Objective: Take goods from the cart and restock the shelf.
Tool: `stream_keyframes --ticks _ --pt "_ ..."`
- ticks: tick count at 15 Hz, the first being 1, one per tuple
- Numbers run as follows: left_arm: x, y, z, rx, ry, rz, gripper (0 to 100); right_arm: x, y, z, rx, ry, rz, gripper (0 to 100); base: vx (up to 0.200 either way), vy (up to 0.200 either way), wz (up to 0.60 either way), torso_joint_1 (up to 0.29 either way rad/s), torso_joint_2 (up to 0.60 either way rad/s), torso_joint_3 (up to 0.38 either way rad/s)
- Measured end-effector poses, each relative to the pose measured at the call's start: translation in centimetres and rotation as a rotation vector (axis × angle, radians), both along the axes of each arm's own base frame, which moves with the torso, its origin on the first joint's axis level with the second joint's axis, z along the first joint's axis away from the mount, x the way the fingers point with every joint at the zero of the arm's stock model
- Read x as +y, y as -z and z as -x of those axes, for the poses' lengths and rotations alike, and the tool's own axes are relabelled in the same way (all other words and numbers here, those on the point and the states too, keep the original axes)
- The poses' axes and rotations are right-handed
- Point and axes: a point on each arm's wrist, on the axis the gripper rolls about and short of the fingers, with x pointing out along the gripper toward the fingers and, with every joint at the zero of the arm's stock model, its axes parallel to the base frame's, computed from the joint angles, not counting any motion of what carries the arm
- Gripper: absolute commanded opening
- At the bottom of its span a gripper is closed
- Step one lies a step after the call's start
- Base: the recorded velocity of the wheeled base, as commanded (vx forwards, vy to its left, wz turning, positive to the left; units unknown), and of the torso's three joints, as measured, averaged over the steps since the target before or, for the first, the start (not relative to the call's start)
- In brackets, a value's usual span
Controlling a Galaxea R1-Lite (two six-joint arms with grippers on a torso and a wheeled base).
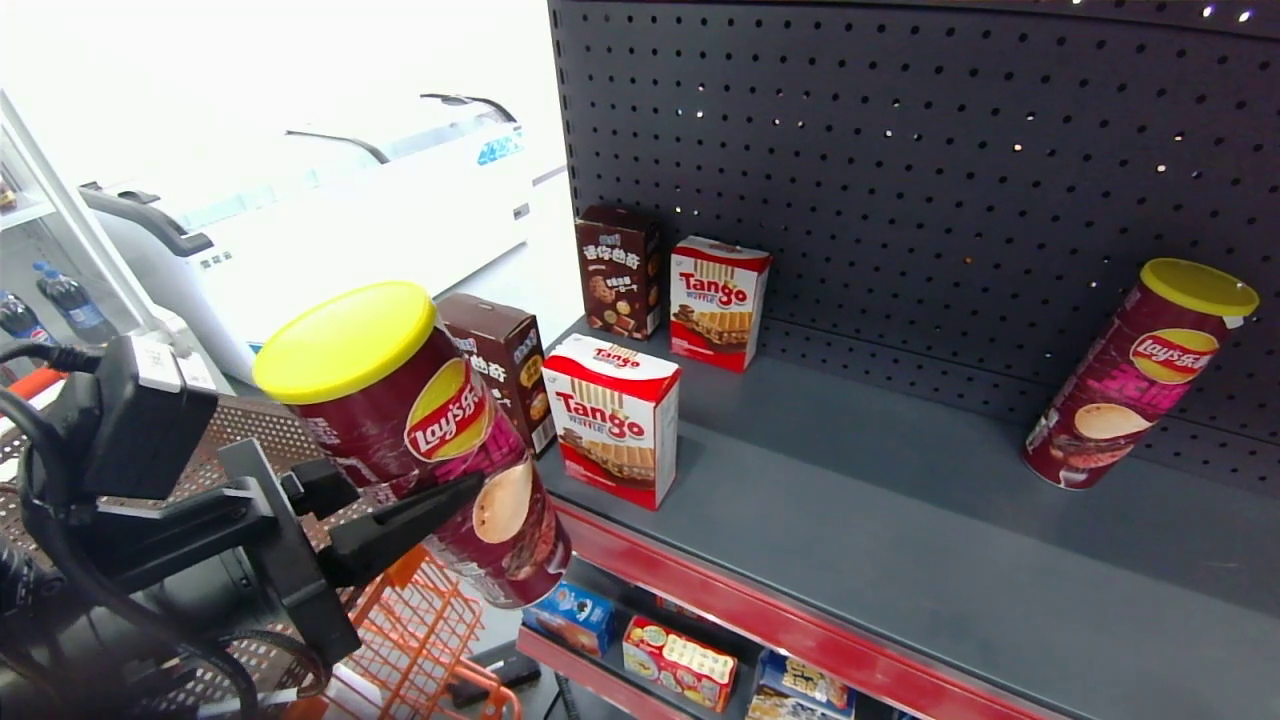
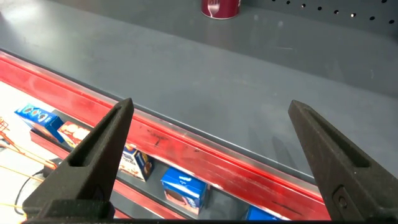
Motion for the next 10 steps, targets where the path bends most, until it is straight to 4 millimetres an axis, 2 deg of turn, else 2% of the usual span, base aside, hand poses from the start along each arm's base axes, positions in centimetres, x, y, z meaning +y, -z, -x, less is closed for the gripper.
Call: stream_keyframes --ticks 5,10 --pt "-0.7 -0.1 -1.0 0.007 0.056 -0.003 0 0.0 0.0 0.0 0.0 0.0 0.0 100 0.0 0.0 0.0 0.0 0.0 0.0" --pt "-1.2 -0.3 -1.8 0.008 0.074 -0.004 0 0.0 0.0 0.0 0.002 0.0 0.0 100 0.0 0.0 -0.6 0.004 0.0 0.002"
